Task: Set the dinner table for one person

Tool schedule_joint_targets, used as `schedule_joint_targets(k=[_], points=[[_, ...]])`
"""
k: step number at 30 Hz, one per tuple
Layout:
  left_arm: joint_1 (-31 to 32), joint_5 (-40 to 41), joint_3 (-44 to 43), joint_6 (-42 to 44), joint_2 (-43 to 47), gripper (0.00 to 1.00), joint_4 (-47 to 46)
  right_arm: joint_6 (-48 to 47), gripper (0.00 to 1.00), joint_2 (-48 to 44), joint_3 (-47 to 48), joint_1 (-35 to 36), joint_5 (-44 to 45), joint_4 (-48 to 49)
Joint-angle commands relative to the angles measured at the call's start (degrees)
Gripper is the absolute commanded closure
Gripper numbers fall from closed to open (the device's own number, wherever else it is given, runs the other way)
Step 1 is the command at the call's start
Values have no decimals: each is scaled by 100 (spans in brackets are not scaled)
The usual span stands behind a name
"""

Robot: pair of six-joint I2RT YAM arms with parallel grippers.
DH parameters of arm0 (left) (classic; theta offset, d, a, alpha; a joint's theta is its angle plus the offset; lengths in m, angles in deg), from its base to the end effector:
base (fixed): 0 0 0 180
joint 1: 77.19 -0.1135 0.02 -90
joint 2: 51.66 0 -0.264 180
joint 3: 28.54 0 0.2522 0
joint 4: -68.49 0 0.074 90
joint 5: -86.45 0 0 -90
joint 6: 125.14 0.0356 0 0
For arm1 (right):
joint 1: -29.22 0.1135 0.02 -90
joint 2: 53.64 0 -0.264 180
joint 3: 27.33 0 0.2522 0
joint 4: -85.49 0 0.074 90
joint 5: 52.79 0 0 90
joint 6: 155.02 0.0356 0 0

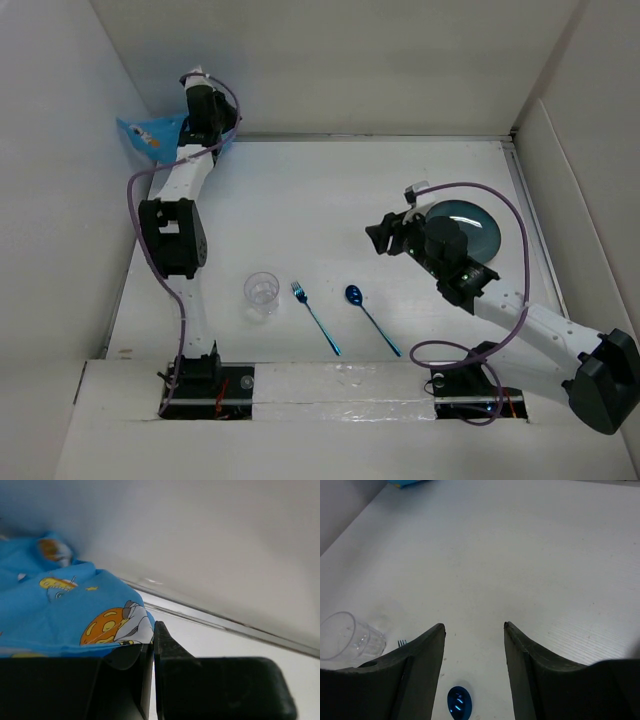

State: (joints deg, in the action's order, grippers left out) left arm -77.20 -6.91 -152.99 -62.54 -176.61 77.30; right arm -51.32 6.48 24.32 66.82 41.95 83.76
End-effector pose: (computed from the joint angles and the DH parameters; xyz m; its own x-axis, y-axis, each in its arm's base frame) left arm 0.5315 -0.0020 0.3100 -0.1702 -0.4594 -0.8718 -0.0233 0.8863 -0.4626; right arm 0.1964 0.1476 0.2859 -0.2651 0.0938 -0.9597 -0.4949 0.8409 0.2189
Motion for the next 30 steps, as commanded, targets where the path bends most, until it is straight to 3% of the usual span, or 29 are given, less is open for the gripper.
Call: schedule_joint_targets(k=[1,7,10,14,16,20,21,22,23,24,25,26,27,29,30], points=[[370,-622,205,-45,1426,100,-699,-130,44,0,315,54,247,203],[370,-1192,2197,-863,2605,100,-2096,-174,43,35,281,54,783,203],[431,-1194,2613,-1144,2843,100,-2229,-191,37,245,333,54,810,195],[905,-931,3649,-1373,3046,100,-2695,-218,30,588,517,54,792,80],[1624,-389,3898,-1190,2855,100,-2802,-218,27,808,588,54,897,62],[2829,500,3511,-1241,2098,90,-2204,-104,22,1177,859,54,1179,-121],[3162,555,3406,-1268,1967,84,-2116,-112,20,1239,921,54,1223,-270],[3313,712,3353,-1312,1722,72,-2037,-104,20,1326,939,54,1327,-298],[3454,792,3283,-1329,1615,67,-1949,-69,20,1371,957,54,1346,-307],[3568,819,3178,-1338,1527,61,-1809,-42,24,1388,983,54,1424,-376],[3822,845,3029,-1321,1343,43,-1625,36,30,1415,992,54,1599,-429],[3824,845,3027,-1312,1341,43,-1623,63,30,1424,992,54,1601,-430],[3824,854,2897,-1286,1324,40,-1406,81,49,1432,940,54,1636,-421],[3824,1055,2834,-1181,1481,33,-1167,168,70,1467,913,2,1663,-403],[3824,1161,2869,-1084,1604,31,-1088,221,88,1476,905,-51,1663,-412]])
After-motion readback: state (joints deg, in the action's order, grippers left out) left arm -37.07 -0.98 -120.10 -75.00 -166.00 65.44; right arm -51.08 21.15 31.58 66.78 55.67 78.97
